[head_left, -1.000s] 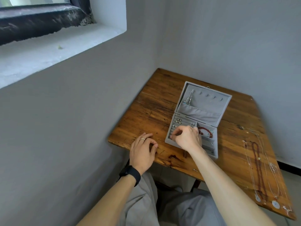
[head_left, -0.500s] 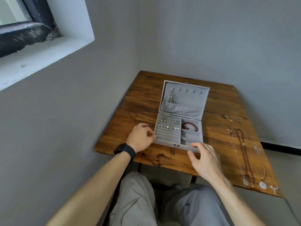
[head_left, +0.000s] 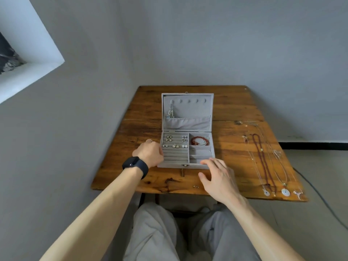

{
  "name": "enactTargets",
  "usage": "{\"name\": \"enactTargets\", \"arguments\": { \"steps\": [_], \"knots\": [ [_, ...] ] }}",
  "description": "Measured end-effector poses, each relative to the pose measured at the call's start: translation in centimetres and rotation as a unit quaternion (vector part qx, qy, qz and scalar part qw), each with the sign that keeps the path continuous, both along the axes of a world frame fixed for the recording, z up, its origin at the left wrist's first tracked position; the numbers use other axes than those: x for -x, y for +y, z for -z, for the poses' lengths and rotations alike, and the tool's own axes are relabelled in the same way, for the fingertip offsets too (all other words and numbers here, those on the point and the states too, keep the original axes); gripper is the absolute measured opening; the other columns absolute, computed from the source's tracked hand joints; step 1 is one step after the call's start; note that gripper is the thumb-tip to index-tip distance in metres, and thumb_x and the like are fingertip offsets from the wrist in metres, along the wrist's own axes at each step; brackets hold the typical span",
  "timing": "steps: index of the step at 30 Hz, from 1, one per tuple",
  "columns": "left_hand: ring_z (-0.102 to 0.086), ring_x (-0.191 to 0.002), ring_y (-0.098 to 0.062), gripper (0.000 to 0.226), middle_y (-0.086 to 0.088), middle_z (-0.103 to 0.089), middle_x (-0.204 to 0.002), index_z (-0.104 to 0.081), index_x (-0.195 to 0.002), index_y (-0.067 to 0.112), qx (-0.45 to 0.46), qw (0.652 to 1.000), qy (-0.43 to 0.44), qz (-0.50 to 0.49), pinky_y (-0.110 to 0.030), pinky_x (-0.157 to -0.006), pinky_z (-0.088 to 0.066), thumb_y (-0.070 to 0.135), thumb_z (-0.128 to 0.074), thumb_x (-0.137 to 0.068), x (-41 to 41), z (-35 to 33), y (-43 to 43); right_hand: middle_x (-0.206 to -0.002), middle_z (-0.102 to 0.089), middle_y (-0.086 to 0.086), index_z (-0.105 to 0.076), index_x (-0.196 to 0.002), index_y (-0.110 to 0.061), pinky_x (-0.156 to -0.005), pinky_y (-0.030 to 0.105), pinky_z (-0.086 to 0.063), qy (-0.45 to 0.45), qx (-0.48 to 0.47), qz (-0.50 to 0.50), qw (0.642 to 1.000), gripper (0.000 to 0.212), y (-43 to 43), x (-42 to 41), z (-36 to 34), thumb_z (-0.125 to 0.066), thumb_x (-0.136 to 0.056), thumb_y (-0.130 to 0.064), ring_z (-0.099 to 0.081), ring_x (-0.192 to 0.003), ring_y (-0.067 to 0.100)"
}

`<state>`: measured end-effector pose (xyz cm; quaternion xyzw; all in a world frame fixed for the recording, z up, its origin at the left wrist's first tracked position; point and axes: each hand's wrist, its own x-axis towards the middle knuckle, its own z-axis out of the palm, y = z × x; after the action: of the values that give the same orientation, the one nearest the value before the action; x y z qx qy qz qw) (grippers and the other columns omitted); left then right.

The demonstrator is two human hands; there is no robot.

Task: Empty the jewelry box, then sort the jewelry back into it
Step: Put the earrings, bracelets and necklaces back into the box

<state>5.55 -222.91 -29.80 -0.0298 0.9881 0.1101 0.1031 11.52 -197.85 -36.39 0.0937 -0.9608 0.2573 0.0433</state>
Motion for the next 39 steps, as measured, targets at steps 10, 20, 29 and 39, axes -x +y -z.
{"name": "enactTargets", "arguments": {
  "steps": [10, 20, 29, 39],
  "knots": [
    [-0.057, -0.103, -0.023, 0.021, 0.001, -0.053, -0.12, -0.073, -0.107, 0.023, 0.085, 0.995, -0.02, 0.049, -0.042, -0.085, -0.056, 0.032, -0.061, -0.093, 1.1, 0.1, 0.1, -0.147, -0.047, -0.006, -0.051, -0.134, -0.032, -0.112, 0.041, -0.029, 0.004, -0.003, 0.006, 1.0, 0.041, -0.2, 0.0, 0.3, -0.056, -0.096, -0.044, -0.03, -0.143, 0.012],
    [-0.059, -0.089, -0.02, 0.017, 0.004, -0.055, -0.105, -0.054, -0.084, 0.036, 0.006, 1.0, 0.007, 0.014, -0.035, -0.073, -0.053, 0.031, -0.07, -0.086, 0.7, 0.2, -0.2, -0.148, -0.048, -0.006, -0.05, -0.142, -0.027, -0.111, 0.043, -0.03, 0.041, -0.037, 0.001, 0.998, 0.047, 0.0, -0.5, 0.8, -0.051, -0.097, -0.043, -0.03, -0.144, 0.009],
    [-0.058, -0.106, -0.013, 0.022, 0.006, -0.059, -0.124, -0.065, -0.113, 0.033, -0.141, 0.985, 0.094, 0.026, -0.032, -0.085, -0.053, 0.022, -0.051, -0.1, -2.9, 2.4, -2.1, -0.149, -0.048, -0.009, -0.05, -0.143, -0.026, -0.112, 0.041, -0.031, 0.053, -0.041, 0.0, 0.998, 0.047, 0.1, -0.5, 1.5, -0.045, -0.1, -0.043, -0.028, -0.145, 0.006],
    [-0.064, -0.098, -0.03, 0.034, -0.008, -0.065, -0.124, -0.077, -0.11, 0.022, 0.125, 0.956, 0.232, 0.128, -0.04, -0.066, -0.054, 0.012, -0.071, -0.078, -5.4, 4.0, -1.0, -0.152, -0.045, -0.008, -0.047, -0.145, -0.023, -0.115, 0.044, -0.029, 0.054, -0.042, -0.008, 0.998, 0.047, 0.1, -0.7, 1.7, -0.044, -0.1, -0.038, -0.025, -0.148, 0.007]
  ]
}}
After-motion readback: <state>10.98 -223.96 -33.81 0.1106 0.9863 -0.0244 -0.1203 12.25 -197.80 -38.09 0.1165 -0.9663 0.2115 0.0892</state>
